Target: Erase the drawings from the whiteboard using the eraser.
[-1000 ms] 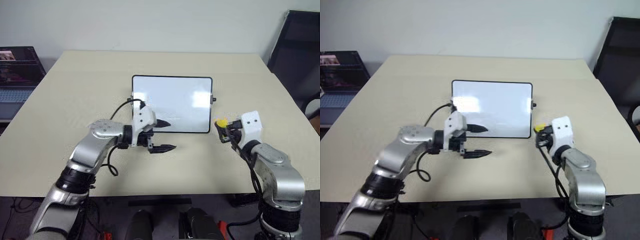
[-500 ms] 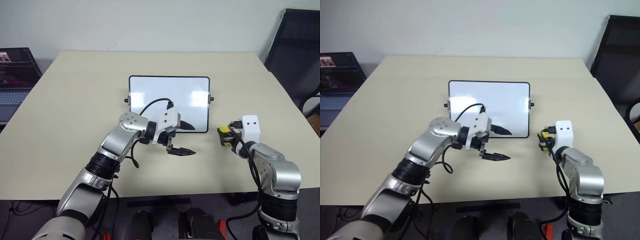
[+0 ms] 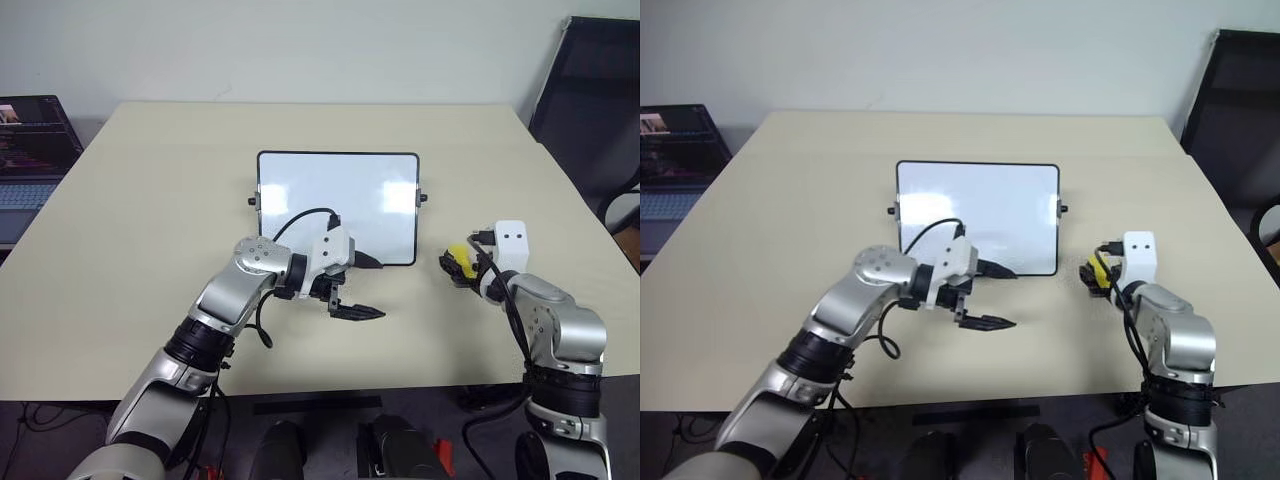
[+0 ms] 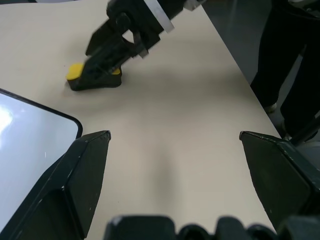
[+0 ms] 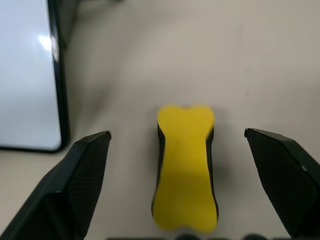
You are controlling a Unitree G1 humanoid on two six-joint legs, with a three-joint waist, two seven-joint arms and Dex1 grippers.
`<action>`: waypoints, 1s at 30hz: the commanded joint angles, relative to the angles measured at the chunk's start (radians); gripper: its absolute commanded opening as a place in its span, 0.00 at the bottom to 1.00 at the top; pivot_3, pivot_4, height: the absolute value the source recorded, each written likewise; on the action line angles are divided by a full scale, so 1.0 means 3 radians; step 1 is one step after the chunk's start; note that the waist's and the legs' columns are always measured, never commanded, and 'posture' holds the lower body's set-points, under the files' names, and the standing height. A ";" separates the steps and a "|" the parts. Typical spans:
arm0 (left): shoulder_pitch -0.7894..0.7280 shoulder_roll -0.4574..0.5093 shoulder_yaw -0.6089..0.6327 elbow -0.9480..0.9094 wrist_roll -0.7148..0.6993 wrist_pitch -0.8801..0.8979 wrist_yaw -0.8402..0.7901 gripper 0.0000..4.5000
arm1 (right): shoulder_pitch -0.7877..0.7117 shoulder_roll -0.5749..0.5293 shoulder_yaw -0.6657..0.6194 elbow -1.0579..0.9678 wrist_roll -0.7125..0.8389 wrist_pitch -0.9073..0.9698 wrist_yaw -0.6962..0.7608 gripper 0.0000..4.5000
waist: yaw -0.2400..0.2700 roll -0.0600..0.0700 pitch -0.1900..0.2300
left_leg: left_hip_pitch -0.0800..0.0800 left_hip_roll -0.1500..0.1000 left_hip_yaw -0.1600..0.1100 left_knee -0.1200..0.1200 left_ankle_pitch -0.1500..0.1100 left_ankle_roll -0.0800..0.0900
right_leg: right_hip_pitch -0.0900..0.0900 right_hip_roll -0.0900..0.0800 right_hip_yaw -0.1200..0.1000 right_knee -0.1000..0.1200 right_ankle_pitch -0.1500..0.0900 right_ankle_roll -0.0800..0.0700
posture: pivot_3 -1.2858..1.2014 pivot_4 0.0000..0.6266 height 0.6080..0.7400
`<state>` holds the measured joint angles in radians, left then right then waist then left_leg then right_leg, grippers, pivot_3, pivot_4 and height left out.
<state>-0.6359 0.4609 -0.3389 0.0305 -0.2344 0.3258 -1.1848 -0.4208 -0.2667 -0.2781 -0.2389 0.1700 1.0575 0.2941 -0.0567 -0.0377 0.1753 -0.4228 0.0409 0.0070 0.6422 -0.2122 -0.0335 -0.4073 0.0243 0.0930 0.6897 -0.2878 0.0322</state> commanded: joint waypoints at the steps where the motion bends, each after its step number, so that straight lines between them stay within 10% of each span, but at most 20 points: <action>1: 0.0095 0.0099 0.0305 -0.0295 -0.0084 0.0156 0.0231 1.00 | -0.0058 -0.0043 -0.0054 -0.0479 0.0203 -0.0130 0.0056 0.99 | -0.0003 0.0002 0.0001 | 0.0000 0.0001 0.0000 0.0000 0.0000 0.0000 | 0.0000 0.0000 0.0000 0.0000 0.0000 0.0000 | 0.52 0.24 1.00; 7: 0.0923 0.0049 0.0983 -0.1121 -0.0250 0.0634 0.1116 1.00 | 0.0479 0.0030 0.0192 -0.1162 0.0354 -0.0318 0.0091 0.99 | -0.0004 0.0003 -0.0003 | 0.0000 0.0014 -0.0011 -0.0007 0.0000 0.0000 | 0.0001 -0.0001 0.0001 -0.0005 -0.0001 -0.0001 | 0.52 0.24 1.00; 15: 0.2099 -0.0527 0.1684 -0.1830 0.0607 0.0229 0.2945 1.00 | 0.2120 0.0472 0.0548 -0.1174 -0.0362 -0.2754 -0.0497 0.99 | 0.0032 0.0002 -0.0005 | -0.0007 0.0009 -0.0016 -0.0015 -0.0007 -0.0002 | 0.0003 -0.0028 -0.0006 -0.0028 -0.0003 0.0002 | 0.52 0.24 1.00; 30: 0.2533 -0.0652 0.1566 -0.1930 0.0626 0.0164 0.3189 1.00 | 0.2425 0.0510 0.0547 -0.1150 -0.0033 -0.2872 -0.0357 0.99 | 0.0029 0.0001 -0.0007 | 0.0024 0.0012 -0.0004 -0.0008 -0.0003 0.0005 | 0.0030 -0.0028 0.0006 -0.0030 -0.0005 -0.0014 | 0.52 0.24 1.00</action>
